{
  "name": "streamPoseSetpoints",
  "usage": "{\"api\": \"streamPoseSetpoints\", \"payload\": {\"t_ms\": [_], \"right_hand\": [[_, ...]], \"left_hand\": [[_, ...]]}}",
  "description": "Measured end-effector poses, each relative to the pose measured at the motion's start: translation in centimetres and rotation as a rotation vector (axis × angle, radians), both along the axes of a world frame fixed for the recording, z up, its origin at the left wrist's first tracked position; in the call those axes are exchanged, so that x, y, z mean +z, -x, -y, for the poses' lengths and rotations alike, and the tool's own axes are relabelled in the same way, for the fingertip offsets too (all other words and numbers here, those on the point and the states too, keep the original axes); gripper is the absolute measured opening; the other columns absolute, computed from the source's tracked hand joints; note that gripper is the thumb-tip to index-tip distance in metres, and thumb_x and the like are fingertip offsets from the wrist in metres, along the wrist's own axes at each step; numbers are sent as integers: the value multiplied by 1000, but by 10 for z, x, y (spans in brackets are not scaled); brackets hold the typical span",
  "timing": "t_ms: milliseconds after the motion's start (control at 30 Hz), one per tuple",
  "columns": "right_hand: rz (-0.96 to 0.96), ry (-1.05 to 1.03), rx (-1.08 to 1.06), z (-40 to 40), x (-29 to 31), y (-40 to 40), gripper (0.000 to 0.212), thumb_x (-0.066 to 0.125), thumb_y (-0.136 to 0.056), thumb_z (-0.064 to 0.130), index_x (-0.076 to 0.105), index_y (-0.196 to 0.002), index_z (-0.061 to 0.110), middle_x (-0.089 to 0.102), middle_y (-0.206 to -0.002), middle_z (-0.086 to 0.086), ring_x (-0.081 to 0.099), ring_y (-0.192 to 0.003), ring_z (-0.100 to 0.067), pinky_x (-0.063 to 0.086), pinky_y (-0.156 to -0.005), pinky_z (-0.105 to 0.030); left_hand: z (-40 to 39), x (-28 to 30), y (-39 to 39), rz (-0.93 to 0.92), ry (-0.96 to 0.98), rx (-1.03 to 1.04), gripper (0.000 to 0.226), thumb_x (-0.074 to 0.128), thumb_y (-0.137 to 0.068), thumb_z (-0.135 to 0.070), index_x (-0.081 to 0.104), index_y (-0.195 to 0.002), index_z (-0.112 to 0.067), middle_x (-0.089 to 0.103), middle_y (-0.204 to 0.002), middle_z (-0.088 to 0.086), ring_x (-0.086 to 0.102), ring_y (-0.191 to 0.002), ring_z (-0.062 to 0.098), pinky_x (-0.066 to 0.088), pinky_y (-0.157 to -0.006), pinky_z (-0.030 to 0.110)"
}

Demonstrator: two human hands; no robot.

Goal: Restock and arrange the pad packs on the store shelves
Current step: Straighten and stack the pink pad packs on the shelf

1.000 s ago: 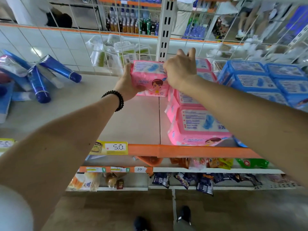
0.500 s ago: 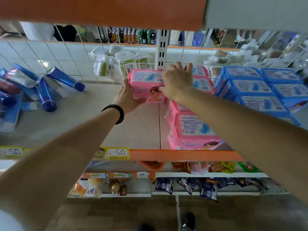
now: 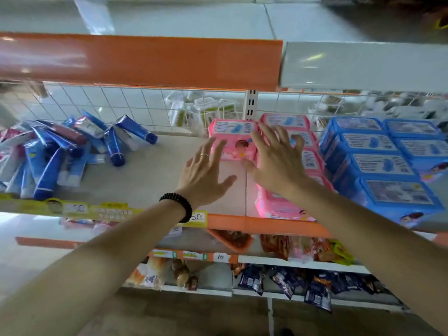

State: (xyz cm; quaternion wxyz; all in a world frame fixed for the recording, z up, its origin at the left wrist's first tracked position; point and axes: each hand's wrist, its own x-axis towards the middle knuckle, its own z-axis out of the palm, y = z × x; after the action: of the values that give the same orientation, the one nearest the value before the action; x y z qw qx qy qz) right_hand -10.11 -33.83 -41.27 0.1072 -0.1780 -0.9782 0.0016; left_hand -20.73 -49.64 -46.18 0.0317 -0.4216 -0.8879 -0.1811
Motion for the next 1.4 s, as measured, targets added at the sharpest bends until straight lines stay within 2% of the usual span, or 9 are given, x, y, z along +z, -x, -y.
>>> {"api": "streamPoseSetpoints", "payload": {"t_ms": [267, 467, 633, 700, 867, 1100, 1200, 1300, 1400], "right_hand": [[-78, 62, 0, -11, 9, -88, 72, 40, -96, 63, 21, -156, 28, 9, -167, -1, 7, -153, -27, 11, -117, -58], [-150, 125, -51, -60, 23, -183, 72, 39, -95, 65, 25, -155, 28, 8, -167, 4, 2, -153, -24, 7, -116, -61], [-291, 105, -67, -112, 29, -265, 70, 42, -86, 64, 47, -143, 24, 32, -161, 0, 24, -147, -27, 23, -109, -65], [-258, 114, -68, -132, 32, -291, 68, 46, -89, 62, 41, -147, 26, 23, -164, 3, 16, -149, -24, 17, -111, -62], [-233, 116, -58, -166, 42, -337, 72, 29, -89, 67, 30, -150, 29, 11, -165, 7, 1, -150, -20, 11, -115, -62], [-266, 97, -51, -185, 67, -356, 65, 41, -97, 60, 26, -153, 30, 7, -166, 9, -4, -151, -18, 13, -115, -55], [-420, 40, -41, -188, 77, -364, 63, 48, -94, 57, 43, -147, 24, 27, -161, 5, 17, -148, -22, 23, -114, -47], [-655, -18, 89, -189, 100, -381, 48, 55, -94, 45, 61, -131, 15, 50, -147, 1, 46, -135, -22, 27, -111, -33], [-821, -120, 146, -190, 134, -395, 38, 60, -93, 35, 66, -125, 14, 56, -142, 1, 55, -128, -21, 41, -102, -49]], "left_hand": [[-9, 20, -74, -104, -10, -6, 83, 52, -92, -60, 13, -156, -23, 12, -166, 7, 26, -147, 32, 34, -114, 53], [-72, 40, -162, -168, -19, -49, 79, 49, -93, -61, 22, -156, -21, 16, -165, 10, 25, -149, 34, 32, -114, 54], [-136, 53, -248, -158, -34, -77, 79, 30, -88, -68, 18, -153, -24, 21, -165, 10, 26, -149, 33, 30, -116, 55], [-155, 56, -278, -169, -46, -105, 77, 35, -89, -66, 27, -152, -23, 29, -161, 12, 33, -146, 35, 37, -111, 56], [-185, 80, -336, -200, -68, -128, 72, 42, -90, -58, 30, -151, -21, 31, -160, 7, 37, -143, 32, 41, -109, 53], [-198, 113, -352, -309, -63, -76, 73, 36, -88, -61, 34, -148, -20, 36, -156, 9, 43, -138, 34, 41, -106, 58], [-194, 136, -351, -349, -82, -130, 66, 40, -91, -59, 38, -146, -23, 37, -156, 8, 44, -137, 34, 43, -105, 57], [-190, 167, -366, -471, -233, -255, 54, 49, -90, -51, 52, -137, -23, 49, -147, 5, 54, -125, 30, 52, -92, 51], [-195, 205, -379, -608, -401, -355, 50, 53, -91, -46, 58, -133, -18, 54, -141, 7, 56, -122, 29, 45, -97, 46]]}}
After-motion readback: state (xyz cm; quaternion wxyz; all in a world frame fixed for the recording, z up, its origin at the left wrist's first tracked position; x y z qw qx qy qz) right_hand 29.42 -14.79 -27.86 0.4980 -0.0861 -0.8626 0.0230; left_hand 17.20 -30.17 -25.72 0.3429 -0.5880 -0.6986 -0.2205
